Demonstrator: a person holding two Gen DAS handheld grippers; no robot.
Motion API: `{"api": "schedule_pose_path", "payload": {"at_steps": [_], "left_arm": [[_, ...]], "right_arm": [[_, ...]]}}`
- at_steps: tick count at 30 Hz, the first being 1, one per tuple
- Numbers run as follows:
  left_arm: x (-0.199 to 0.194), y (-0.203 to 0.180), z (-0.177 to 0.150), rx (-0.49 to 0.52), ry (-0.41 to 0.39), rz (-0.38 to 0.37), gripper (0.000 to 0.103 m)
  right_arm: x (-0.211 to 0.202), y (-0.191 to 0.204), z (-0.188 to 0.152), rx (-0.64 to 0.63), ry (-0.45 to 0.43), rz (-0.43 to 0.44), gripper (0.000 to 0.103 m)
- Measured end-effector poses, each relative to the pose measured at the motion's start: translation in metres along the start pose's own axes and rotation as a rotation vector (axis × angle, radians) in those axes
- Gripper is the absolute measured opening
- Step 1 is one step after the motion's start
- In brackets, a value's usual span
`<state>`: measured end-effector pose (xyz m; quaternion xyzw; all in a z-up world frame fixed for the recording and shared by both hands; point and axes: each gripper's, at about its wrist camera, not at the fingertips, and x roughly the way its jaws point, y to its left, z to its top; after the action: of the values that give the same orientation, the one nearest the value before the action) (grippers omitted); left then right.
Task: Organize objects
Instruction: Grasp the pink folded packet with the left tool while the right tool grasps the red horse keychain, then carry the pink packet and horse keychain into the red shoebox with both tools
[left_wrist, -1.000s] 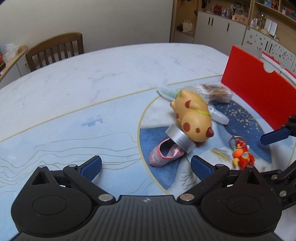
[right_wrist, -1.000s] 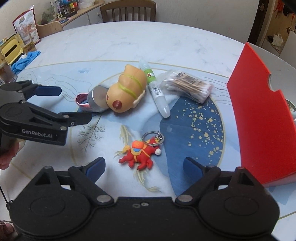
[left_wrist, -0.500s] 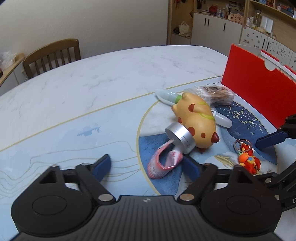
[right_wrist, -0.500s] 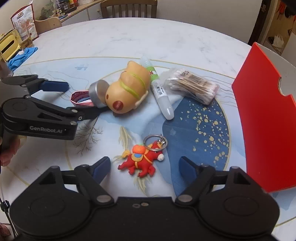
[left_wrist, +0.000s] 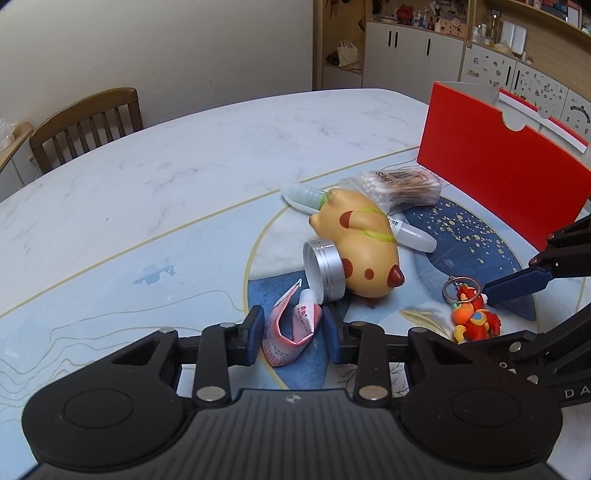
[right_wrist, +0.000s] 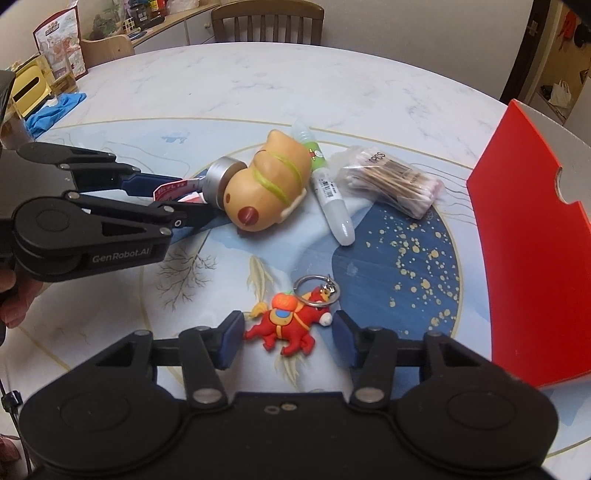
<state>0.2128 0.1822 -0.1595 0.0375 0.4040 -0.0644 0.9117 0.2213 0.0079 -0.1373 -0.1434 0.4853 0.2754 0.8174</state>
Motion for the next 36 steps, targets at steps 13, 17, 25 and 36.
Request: {"api": "schedule_pose_path", "payload": {"at_steps": [13,17,25,36], "left_arm": [[-0.017,-0.003,-0.011,-0.103,0.039,-0.013,0.031],[-0.026,-0.008,-0.014,-0.132,0.048,-0.019,0.031],[-0.049,-0.029,-0.011,-0.195,0.043,-0.038,0.031],[-0.077,-0.09,0.023,-0.143,-0.004,-0.079,0.031]], "right_arm": [[-0.027,-0.012,-0.016,0.003,-0.044,0.049,0.051],[-0.04,-0.016,-0.022,-0.002,-0.064,0.07,0.051],[-0.068,-0.028,-0.031,-0.003,-0.114,0.102,0.05],[-0.118,-0.064,-0.031,-0.003,-0.198,0.132,0.05]]}}
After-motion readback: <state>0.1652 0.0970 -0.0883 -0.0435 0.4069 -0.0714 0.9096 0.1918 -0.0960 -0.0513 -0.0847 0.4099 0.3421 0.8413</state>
